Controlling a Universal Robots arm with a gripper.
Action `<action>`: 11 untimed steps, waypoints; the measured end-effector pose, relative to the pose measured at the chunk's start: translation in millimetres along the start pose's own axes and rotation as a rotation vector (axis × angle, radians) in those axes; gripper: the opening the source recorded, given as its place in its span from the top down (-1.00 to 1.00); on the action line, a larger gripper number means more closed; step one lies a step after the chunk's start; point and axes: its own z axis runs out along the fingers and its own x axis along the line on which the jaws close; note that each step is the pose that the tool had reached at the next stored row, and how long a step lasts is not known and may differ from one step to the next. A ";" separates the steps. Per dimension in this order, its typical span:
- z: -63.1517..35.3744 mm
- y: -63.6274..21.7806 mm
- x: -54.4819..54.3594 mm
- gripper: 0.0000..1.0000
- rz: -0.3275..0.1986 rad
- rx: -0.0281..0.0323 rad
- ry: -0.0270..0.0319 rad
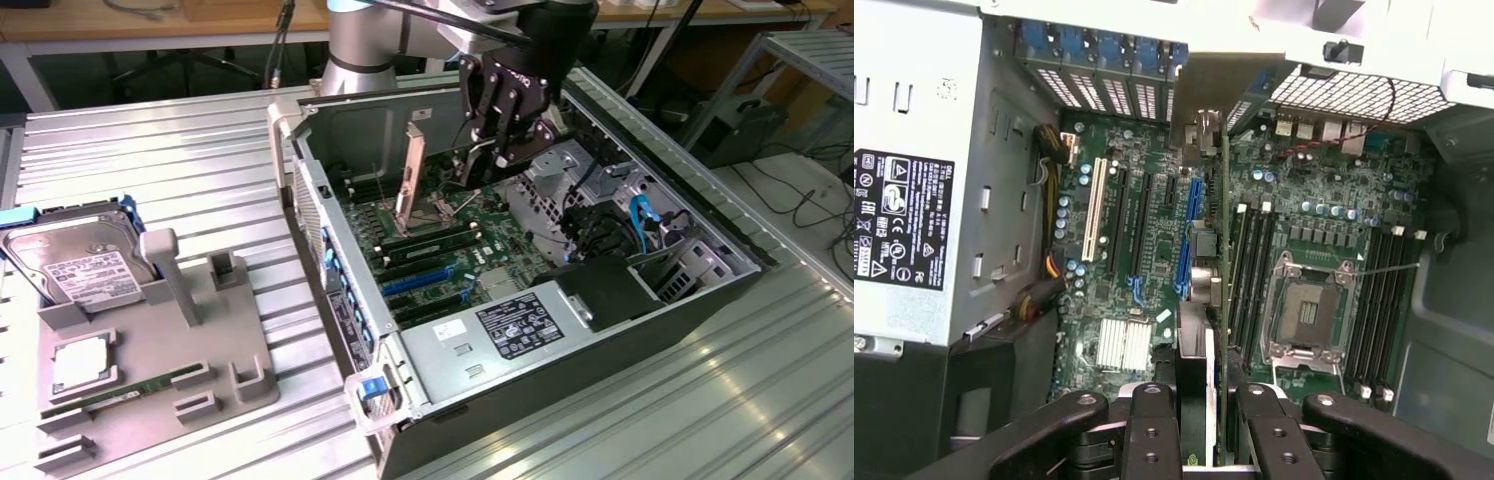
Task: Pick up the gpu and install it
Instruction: 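Insert the gpu into the slot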
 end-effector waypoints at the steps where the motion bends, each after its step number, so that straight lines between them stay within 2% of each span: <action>1: 0.8 0.0 0.0 0.45 0.000 0.0000 -0.0001; 11: 8.3 -0.1 0.1 0.45 0.000 0.0005 -0.0029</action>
